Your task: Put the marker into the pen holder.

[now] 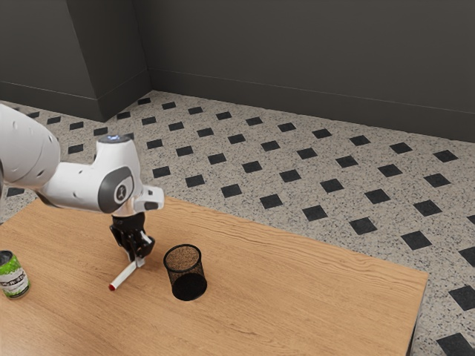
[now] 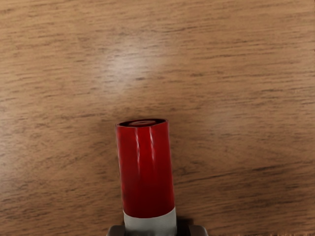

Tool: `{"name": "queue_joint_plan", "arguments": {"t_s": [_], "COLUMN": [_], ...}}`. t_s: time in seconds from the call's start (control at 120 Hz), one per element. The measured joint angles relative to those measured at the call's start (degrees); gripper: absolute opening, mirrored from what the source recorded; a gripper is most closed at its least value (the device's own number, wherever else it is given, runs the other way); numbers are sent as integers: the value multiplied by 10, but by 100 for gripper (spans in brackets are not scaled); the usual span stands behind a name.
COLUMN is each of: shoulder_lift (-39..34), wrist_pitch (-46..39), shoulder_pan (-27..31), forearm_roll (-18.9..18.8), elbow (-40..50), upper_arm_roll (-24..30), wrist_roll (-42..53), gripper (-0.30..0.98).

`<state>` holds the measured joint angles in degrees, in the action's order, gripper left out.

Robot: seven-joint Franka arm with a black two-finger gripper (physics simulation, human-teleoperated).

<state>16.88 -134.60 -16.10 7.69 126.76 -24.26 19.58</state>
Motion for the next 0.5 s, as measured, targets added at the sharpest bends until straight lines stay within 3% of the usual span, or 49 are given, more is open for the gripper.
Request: {"name": "queue_joint_plan", "arguments": {"t_s": [0.233, 0.5], "shoulder_lift": [-17, -182], "wrist_pitch": [-3, -2], "shoulder_pan": [-5, -43], "forearm_roll": [-2, -22], "elbow": [3, 4], "upper_arm_roll": [0, 0], "wrist_roll": [4, -4], "gripper": [-4, -9]}}
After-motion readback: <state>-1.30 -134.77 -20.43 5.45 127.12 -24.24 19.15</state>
